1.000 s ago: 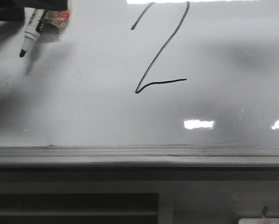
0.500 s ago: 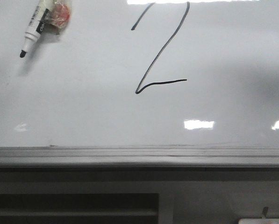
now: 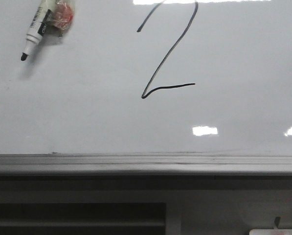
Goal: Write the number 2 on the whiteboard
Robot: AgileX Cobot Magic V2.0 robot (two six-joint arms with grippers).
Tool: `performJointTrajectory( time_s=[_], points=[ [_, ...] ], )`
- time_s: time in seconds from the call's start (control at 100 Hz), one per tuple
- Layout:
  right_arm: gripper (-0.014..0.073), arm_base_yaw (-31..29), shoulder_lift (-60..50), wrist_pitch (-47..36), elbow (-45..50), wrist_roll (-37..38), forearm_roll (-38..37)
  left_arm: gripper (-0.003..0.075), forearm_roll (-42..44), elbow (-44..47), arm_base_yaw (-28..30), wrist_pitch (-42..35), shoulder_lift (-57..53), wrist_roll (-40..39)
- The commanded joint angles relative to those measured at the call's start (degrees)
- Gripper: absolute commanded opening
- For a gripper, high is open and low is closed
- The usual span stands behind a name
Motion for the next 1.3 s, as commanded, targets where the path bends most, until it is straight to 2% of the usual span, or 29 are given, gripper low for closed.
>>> performJointTrajectory(
  time_s=[0.0,1.099,1.289],
  points=[
    [-0.0069,-0.37,-2.05,-3.95,0.71,-0.67,1.55,-0.002,-2.14,-0.54,-0.25,-5.31,-1.11,-0.31],
    [-0.0069,-0.37,-1.82,-3.71,1.4,-0.67,2.33,-0.002,-2.03,-0.45,-0.25,-5.42,-2.16,-0.31],
    [-0.0069,-0.37,-1.82,-3.71,1.4,-0.67,2.33,-0.002,3.05,0.36,1.22,-3.28,-2.16,-0.02]
  ],
)
